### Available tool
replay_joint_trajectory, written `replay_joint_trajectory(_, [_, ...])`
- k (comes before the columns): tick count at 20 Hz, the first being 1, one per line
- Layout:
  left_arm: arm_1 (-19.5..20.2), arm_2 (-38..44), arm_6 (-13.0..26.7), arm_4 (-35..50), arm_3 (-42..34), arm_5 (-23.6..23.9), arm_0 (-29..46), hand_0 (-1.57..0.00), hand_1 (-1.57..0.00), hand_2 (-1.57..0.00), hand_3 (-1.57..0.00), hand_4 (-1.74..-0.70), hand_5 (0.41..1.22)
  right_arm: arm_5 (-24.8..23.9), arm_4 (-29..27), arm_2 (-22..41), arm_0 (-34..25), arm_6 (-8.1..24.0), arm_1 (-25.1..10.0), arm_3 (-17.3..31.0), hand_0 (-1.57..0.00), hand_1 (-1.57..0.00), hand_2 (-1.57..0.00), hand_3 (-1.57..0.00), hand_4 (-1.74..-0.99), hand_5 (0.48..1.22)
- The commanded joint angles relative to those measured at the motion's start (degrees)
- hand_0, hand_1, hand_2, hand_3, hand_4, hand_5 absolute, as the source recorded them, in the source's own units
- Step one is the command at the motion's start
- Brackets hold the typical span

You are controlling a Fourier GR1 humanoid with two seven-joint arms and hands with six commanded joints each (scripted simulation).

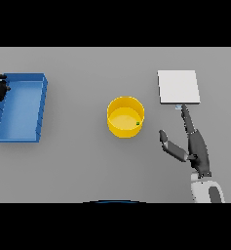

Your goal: Pick up the red beaker and tilt it to pour out 1 green nut into yellow bowl. Pick up the yellow bowl and place it on the metallic measuring scale.

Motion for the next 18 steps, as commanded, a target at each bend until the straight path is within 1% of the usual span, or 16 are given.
replay_joint_trajectory(1, [0.47,-0.58,0.02,0.44,-0.09,0.4,0.35,-1.57,-1.57,-1.57,-1.55,-1.74,1.039,-0.42,0.65,0.43,0.7,-0.59,0.37,0.02,0.0,0.0,0.0,0.0,-1.203,0.663])
replay_joint_trajectory(2, [0.96,-2.02,0.04,0.69,0.65,0.62,0.43,-1.57,-1.57,-1.57,-1.55,-1.74,0.967,-0.11,-0.09,0.1,0.91,-0.81,0.26,-0.26,0.0,0.0,0.0,0.0,-1.205,0.664])
replay_joint_trajectory(3, [1.24,-3.38,-0.05,1.15,0.24,0.34,0.21,-1.57,-1.57,-1.57,-1.55,-1.67,0.908,-0.03,0.4,0.75,0.9,-1.12,0.33,-1.32,0.0,0.0,0.0,0.0,-1.202,0.667])
replay_joint_trajectory(4, [2.11,-4.52,0.04,1.96,-0.6,-1.21,0.23,-1.57,-1.57,-1.57,-1.5,-1.53,0.865,0.11,0.01,0.32,1.2,-0.82,0.01,-1.42,0.0,0.0,0.0,0.0,-1.197,0.664])
replay_joint_trajectory(5, [2.1,-4.49,0.07,1.28,-0.57,-1.65,0.26,-1.56,-1.45,-1.43,-1.36,-1.37,0.83,0.08,0.0,0.3,1.22,-0.75,-0.02,-1.41,0.0,0.0,0.0,0.0,-1.192,0.663])
replay_joint_trajectory(6, [2.69,-4.63,0.0,3.46,-2.04,-5.14,0.48,-1.46,-1.18,-1.19,-1.13,-1.23,0.803,0.18,0.04,0.61,1.53,-0.5,0.36,-1.17,0.0,0.0,0.0,0.0,-1.188,0.663])
replay_joint_trajectory(7, [3.48,-4.69,0.07,5.22,-2.94,-7.57,1.13,-1.17,-0.94,-0.96,-0.9,-1.12,0.778,0.1,-0.01,0.58,1.78,-1.23,0.37,-1.33,0.0,0.0,0.0,0.0,-1.187,0.664])
replay_joint_trajectory(8, [4.3,-5.38,0.06,6.66,-3.04,-9.73,0.68,-0.93,-0.76,-0.77,-0.72,-1.03,0.758,0.22,-0.13,0.41,1.48,-0.98,0.13,-1.24,0.0,0.0,0.0,0.0,-1.185,0.665])
replay_joint_trajectory(9, [5.49,-5.9,0.03,7.89,-3.84,-11.13,0.59,-0.75,-0.6,-0.61,-0.58,-0.97,0.74,0.02,0.12,0.4,1.35,-0.43,0.15,-0.91,0.0,0.0,0.0,0.0,-1.181,0.665])
replay_joint_trajectory(10, [5.88,-6.22,-0.01,8.73,-4.82,-12.54,0.65,-0.6,-0.48,-0.49,-0.46,-0.92,0.723,0.01,0.3,0.46,1.95,-1.45,-0.02,-0.95,0.0,0.0,0.0,0.0,-1.182,0.667])
replay_joint_trajectory(11, [6.59,-6.31,0.02,9.56,-5.55,-13.42,0.63,-0.48,-0.39,-0.39,-0.37,-0.88,0.71,-0.39,0.9,0.86,1.39,-0.42,0.38,-1.28,0.0,0.0,0.0,0.0,-1.184,0.667])
replay_joint_trajectory(13, [6.23,-6.31,0.07,10.74,-5.48,-13.97,0.48,-0.3,-0.25,-0.25,-0.24,-0.83,0.688,0.29,0.34,0.71,1.78,-0.1,-0.16,-2.08,0.0,0.0,0.0,0.0,-1.189,0.666])
replay_joint_trajectory(15, [6.87,-5.99,-0.14,10.98,-5.9,-14.24,0.47,-0.19,-0.16,-0.16,-0.15,-0.8,0.679,0.21,0.54,0.81,1.74,0.54,-0.06,-1.93,0.0,0.0,0.0,0.0,-1.188,0.668])
replay_joint_trajectory(16, [6.43,-5.7,-0.96,11.15,-5.87,-13.5,0.8,-0.16,-0.13,-0.13,-0.12,-0.8,0.678,0.52,0.28,0.8,2.5,0.38,-0.29,-2.7,0.0,0.0,0.0,0.0,-1.187,0.663])
replay_joint_trajectory(18, [6.65,-5.12,-1.58,10.94,-6.0,-12.57,0.45,-0.1,-0.08,-0.08,-0.08,-0.78,0.674,-0.07,1.66,1.24,2.46,1.37,-0.37,-3.02,0.0,0.0,0.0,0.0,-1.192,0.66])
